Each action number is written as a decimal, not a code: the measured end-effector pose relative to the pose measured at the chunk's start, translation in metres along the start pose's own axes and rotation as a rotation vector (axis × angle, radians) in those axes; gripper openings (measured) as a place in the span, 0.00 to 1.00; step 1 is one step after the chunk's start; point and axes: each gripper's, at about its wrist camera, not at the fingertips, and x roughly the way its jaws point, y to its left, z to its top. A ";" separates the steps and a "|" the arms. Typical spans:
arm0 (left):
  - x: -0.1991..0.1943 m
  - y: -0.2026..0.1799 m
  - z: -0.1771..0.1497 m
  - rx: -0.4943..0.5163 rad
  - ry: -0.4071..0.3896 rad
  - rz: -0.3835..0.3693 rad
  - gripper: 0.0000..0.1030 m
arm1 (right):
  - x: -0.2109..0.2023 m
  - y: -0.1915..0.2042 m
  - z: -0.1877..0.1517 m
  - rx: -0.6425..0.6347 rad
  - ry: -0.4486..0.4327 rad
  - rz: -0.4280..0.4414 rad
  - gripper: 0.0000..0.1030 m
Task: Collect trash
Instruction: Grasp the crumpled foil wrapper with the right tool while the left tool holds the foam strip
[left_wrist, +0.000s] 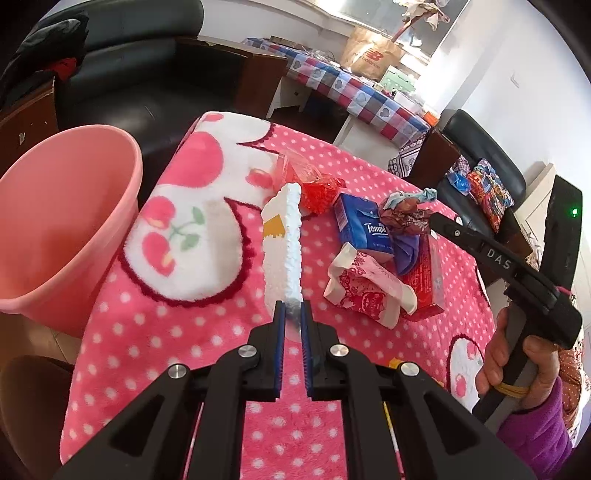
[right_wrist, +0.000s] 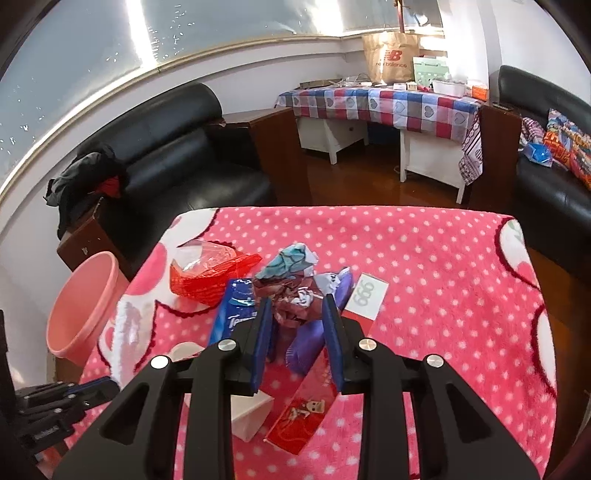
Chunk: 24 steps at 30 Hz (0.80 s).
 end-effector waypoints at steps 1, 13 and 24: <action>-0.001 0.001 0.000 -0.002 -0.001 -0.002 0.07 | 0.000 0.000 -0.001 -0.005 -0.001 -0.004 0.11; -0.017 0.001 0.000 0.024 -0.055 -0.001 0.07 | -0.041 0.000 -0.006 -0.002 -0.077 -0.013 0.10; -0.046 0.013 0.005 0.026 -0.154 0.032 0.07 | -0.065 0.035 -0.009 -0.047 -0.111 0.045 0.10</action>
